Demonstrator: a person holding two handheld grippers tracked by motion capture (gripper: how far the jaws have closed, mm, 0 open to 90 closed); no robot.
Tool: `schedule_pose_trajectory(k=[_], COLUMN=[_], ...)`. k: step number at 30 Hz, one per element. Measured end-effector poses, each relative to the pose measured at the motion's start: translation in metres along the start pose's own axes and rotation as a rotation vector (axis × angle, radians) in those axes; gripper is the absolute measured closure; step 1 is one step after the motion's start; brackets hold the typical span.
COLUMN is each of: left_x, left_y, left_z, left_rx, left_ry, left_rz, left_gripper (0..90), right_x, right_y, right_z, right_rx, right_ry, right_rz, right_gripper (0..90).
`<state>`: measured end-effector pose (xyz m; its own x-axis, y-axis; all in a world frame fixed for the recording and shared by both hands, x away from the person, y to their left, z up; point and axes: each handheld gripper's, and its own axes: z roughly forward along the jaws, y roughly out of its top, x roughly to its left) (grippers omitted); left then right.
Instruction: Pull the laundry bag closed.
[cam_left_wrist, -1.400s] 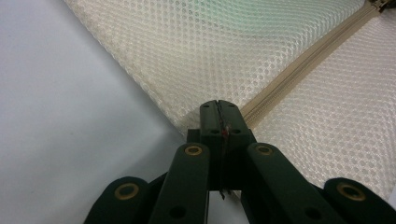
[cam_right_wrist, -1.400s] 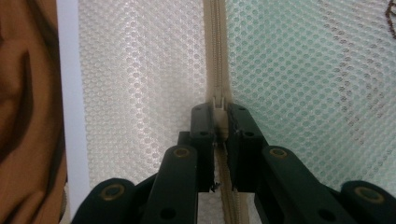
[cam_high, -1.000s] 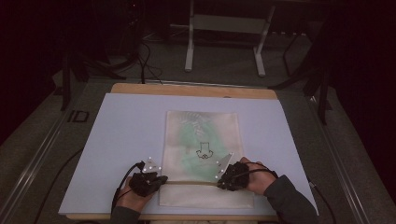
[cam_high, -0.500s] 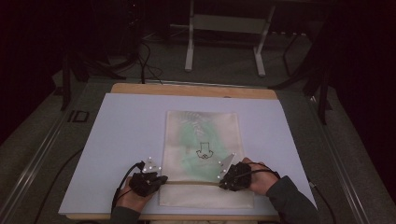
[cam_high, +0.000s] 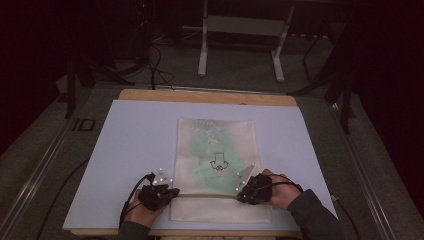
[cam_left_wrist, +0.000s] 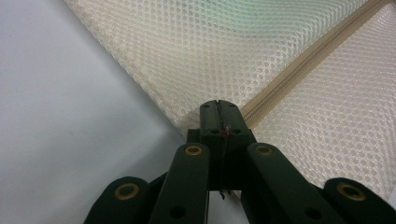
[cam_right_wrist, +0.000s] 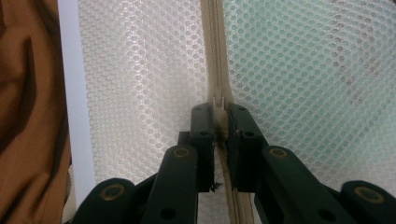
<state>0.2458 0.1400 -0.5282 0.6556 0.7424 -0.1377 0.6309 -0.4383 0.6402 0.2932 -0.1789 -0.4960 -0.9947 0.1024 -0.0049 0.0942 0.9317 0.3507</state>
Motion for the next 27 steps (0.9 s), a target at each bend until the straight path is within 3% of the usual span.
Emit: schedule_pose_trajectory(k=[27], left_x=[0.000], left_y=[0.000], left_z=[0.000], left_rx=[-0.002], left_ry=[0.000], left_rz=[-0.002], left_gripper=[89.2], right_x=[-0.001], right_y=[-0.013], right_z=[-0.007], right_rx=[-0.019], right_ry=[-0.004], right_rz=[0.024], right_gripper=[82.3])
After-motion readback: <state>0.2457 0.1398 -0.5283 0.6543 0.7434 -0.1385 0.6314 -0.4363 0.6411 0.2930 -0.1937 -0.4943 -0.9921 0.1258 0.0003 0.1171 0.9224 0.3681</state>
